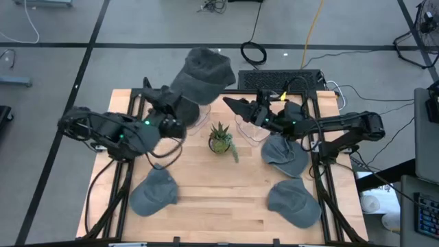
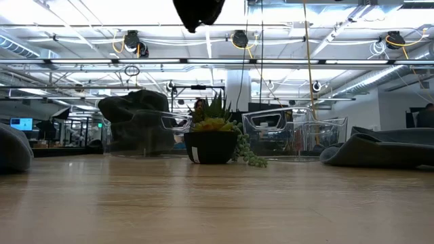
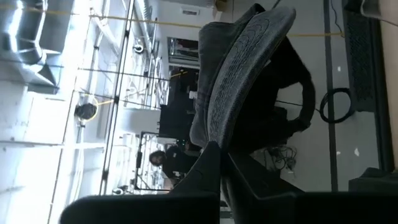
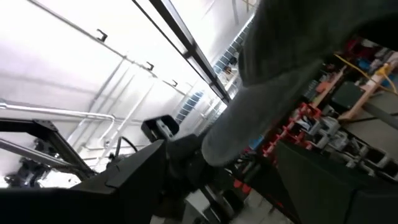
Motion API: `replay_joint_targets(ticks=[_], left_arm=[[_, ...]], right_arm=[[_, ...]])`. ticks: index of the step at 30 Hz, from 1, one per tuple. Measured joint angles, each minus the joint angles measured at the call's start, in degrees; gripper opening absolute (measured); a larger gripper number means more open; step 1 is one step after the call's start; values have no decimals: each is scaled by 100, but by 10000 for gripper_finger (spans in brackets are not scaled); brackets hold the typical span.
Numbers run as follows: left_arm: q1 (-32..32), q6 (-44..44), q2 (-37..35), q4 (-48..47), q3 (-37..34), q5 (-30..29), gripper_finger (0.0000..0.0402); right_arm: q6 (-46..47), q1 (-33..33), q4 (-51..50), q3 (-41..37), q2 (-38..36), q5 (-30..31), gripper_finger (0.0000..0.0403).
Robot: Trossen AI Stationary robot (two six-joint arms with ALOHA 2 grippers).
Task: Pick & Place hat
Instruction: Put the black cap into the left transparent bin
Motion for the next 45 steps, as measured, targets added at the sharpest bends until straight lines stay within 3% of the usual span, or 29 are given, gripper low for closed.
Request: replay_joint_targets(ticks=[5,11,17,29,36,41,45], left_arm=[[55,95,338,204,2,-41,5],[87,408,699,1239,1,138,5],[178,523,1068,1326,2,116,5],[235,425,1101,1468,2,99,5],[237,448,1101,1492,2,71,5],[258,378,1101,1563,2,106,25],[234,-432,1079,1566,2,57,62]], right_arm=[[103,-7,70,1,36,-4,288],[182,6,67,4,43,-24,286],[407,78,75,4,43,-210,271],[489,290,28,4,1,-270,145],[510,292,-57,4,-5,-263,19],[528,266,-164,4,-11,-386,5],[493,142,-470,4,-194,-1039,3]])
